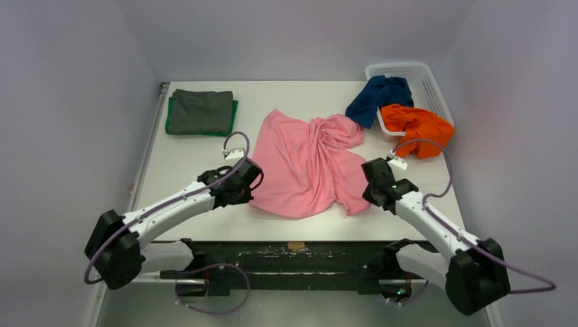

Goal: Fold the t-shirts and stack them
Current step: Flatten out the tshirt

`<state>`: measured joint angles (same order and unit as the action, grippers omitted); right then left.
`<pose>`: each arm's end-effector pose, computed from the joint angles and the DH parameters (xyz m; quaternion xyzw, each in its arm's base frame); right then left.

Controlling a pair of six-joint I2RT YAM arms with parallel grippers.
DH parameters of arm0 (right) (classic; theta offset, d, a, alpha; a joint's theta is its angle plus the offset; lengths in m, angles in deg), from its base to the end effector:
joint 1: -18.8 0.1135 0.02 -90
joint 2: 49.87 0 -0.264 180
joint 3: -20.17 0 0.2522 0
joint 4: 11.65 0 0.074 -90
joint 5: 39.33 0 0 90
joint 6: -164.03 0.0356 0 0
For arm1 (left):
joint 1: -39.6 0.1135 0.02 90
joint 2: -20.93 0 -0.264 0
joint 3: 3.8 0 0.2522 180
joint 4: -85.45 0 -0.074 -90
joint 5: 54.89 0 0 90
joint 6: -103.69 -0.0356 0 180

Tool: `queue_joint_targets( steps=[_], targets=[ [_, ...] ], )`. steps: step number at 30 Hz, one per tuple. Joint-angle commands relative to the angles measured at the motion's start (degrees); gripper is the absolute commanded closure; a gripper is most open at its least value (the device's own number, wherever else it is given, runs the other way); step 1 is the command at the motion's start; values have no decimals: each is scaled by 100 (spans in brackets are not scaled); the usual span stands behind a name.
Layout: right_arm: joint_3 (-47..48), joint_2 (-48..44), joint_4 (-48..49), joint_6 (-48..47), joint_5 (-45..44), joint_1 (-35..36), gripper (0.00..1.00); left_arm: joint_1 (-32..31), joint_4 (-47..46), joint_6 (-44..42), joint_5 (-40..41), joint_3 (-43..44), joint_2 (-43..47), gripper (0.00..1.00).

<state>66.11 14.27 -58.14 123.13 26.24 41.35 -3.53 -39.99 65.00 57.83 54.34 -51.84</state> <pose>0.1811 0.0592 0.1761 0.2641 0.9175 -0.0421 0.2944 0.1727 -0.1430 0.2021 -0.1043 0.9593 0.0016 0.2625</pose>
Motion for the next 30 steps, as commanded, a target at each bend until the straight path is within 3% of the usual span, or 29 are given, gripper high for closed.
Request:
queue_joint_targets(
  steps=[1,6,11,15,21,30],
  targets=[
    [1082,-1329,-488,-294,-582,4,100,31,217,-291,629,888,1126,100],
    [2262,-2389,-594,-459,-1041,3,100,33,153,-706,1078,1724,2359,100],
    [3754,-2625,-664,-1054,-1154,3,100,25,325,-1436,1273,3003,2980,100],
    [5093,-2459,-699,-1899,-591,4,100,29,202,-2025,536,3973,3230,100],
    [6704,-2282,-1011,-2301,-1,4,100,29,333,-2434,-421,5199,3410,100],
    [8472,-1614,-1246,-2668,808,4,100,32,1018,-2846,-872,6700,3121,100]
  ],
)
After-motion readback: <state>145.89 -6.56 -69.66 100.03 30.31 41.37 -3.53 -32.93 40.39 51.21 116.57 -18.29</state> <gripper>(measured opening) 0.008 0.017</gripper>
